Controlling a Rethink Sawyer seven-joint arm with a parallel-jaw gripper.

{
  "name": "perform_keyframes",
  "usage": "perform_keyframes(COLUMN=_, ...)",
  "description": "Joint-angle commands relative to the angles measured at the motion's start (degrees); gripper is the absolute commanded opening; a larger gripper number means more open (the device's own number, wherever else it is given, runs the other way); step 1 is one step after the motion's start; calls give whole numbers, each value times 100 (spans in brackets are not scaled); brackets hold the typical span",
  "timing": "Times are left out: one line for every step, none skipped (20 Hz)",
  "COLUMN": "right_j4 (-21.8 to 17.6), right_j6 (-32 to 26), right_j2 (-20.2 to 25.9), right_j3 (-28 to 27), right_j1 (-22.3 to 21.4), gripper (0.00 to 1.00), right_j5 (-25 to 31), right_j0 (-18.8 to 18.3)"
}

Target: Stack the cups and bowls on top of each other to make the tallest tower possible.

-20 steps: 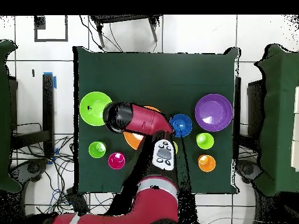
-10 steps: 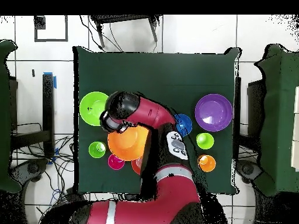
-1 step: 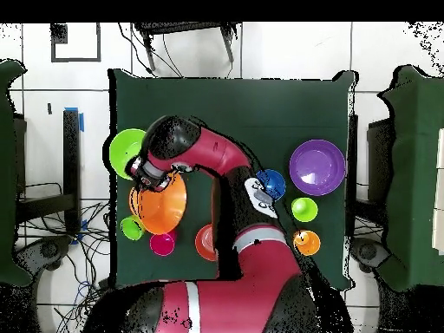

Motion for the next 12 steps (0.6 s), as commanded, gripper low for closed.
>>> perform_keyframes(right_j4=-26, right_j6=-769, right_j2=1127, right_j3=-1136, right_j1=689, gripper=0, right_j5=1206, right_j0=-228)
perform_keyframes(right_j4=-93, right_j6=-824, right_j2=1172, right_j3=-1287, right_j1=762, gripper=0, right_j5=1361, right_j0=-251)
perform_keyframes(right_j4=-166, right_j6=-841, right_j2=1201, right_j3=-1448, right_j1=825, gripper=0, right_j5=1518, right_j0=-268)
perform_keyframes(right_j4=-230, right_j6=-843, right_j2=1219, right_j3=-1571, right_j1=882, gripper=0, right_j5=1605, right_j0=-281)
perform_keyframes(right_j4=-286, right_j6=-818, right_j2=1215, right_j3=-1674, right_j1=905, gripper=0, right_j5=1661, right_j0=-289)
perform_keyframes(right_j4=-345, right_j6=-786, right_j2=1201, right_j3=-1777, right_j1=924, gripper=0, right_j5=1696, right_j0=-287)
perform_keyframes(right_j4=-392, right_j6=-750, right_j2=1192, right_j3=-1883, right_j1=942, gripper=0, right_j5=1744, right_j0=-284)
perform_keyframes(right_j4=-449, right_j6=-723, right_j2=1180, right_j3=-2028, right_j1=973, gripper=0, right_j5=1790, right_j0=-267)
perform_keyframes(right_j4=-518, right_j6=-706, right_j2=1156, right_j3=-2176, right_j1=1003, gripper=0, right_j5=1821, right_j0=-249)
perform_keyframes(right_j4=-624, right_j6=-688, right_j2=1136, right_j3=-2404, right_j1=1067, gripper=0, right_j5=1909, right_j0=-224)
perform_keyframes(right_j4=-705, right_j6=-684, right_j2=1117, right_j3=-2566, right_j1=1121, gripper=0, right_j5=1976, right_j0=-211)
perform_keyframes(right_j4=-785, right_j6=-680, right_j2=1097, right_j3=-2728, right_j1=1176, gripper=0, right_j5=2044, right_j0=-198)
